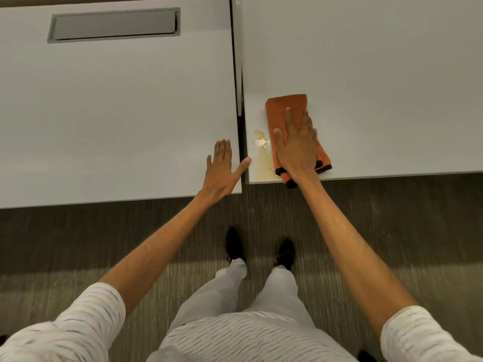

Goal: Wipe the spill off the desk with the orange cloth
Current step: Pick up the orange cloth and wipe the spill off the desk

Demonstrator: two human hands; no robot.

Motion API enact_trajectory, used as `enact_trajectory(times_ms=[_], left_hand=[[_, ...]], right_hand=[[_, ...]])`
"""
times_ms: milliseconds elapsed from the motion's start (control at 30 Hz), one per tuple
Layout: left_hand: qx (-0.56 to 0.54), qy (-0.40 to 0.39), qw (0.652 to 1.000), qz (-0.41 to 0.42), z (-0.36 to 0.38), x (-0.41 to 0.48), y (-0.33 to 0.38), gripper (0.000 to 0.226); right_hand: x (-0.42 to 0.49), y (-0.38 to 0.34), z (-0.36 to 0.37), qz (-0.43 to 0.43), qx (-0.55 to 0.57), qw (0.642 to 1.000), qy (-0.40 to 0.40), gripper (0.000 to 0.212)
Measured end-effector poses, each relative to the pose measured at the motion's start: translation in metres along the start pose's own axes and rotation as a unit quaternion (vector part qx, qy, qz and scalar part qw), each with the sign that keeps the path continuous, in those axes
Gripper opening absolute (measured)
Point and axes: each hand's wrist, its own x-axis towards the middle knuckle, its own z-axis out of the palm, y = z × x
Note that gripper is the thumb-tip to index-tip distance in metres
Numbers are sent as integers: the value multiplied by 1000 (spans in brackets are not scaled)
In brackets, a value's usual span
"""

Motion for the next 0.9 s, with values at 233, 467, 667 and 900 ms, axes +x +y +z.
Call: enact_trajectory(times_ms=[233, 467, 667, 900], left_hand=[[-10, 11, 1000, 11, -12, 12, 2, 84], [-1, 17, 985, 172, -47, 41, 10, 56], [110, -46, 967, 226, -69, 77, 18, 79], [189, -28, 947, 259, -67, 82, 10, 96]], right_hand=[[-50, 23, -3, -42, 7, 999, -16, 56], [-7, 0, 3, 32, 5, 999, 11, 61], [-48, 9, 3, -23, 1, 1000, -17, 59], [-16, -1, 4, 43, 6, 999, 14, 63]])
